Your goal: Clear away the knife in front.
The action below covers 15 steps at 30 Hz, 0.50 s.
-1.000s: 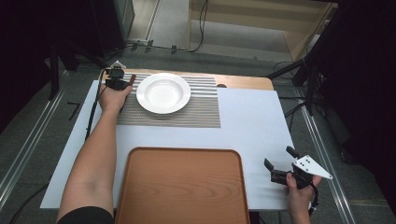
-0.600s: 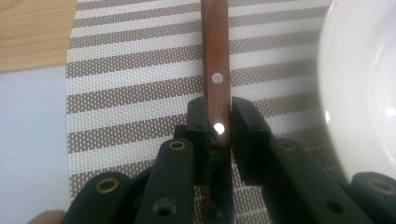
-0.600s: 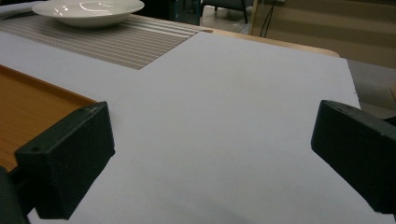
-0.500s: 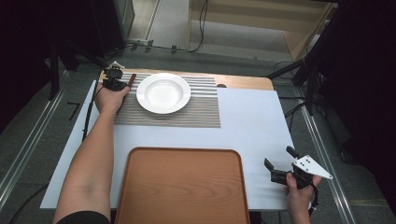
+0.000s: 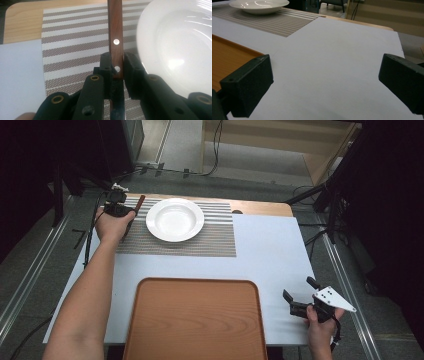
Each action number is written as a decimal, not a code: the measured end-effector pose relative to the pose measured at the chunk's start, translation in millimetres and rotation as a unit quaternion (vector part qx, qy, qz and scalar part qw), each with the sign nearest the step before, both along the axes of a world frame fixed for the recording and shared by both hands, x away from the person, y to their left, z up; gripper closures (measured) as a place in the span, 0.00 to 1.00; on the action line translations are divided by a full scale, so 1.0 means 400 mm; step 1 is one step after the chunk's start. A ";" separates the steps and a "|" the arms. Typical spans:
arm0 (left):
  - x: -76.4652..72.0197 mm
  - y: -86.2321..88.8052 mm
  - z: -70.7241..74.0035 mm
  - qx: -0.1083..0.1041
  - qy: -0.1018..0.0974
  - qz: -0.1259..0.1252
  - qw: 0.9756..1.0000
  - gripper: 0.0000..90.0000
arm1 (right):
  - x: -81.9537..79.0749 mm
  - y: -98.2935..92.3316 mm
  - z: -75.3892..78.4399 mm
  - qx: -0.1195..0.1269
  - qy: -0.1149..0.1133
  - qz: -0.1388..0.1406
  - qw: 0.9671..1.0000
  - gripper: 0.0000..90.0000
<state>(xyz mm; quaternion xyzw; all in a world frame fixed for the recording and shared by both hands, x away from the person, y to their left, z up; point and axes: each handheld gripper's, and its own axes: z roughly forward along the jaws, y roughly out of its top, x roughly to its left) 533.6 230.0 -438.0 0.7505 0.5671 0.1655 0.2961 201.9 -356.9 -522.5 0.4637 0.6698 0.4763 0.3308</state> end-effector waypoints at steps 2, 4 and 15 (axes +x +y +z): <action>-0.011 0.002 0.007 0.000 0.002 -0.004 1.000 0.85 | 0.000 0.000 0.000 -0.001 0.000 0.000 1.000 0.00; -0.022 0.004 0.010 0.000 0.003 -0.005 1.000 0.85 | 0.000 0.001 0.000 -0.001 0.001 -0.001 1.000 0.00; -0.097 0.004 0.014 -0.009 -0.004 -0.035 0.999 0.85 | 0.001 0.002 0.000 -0.005 0.000 0.001 1.000 0.00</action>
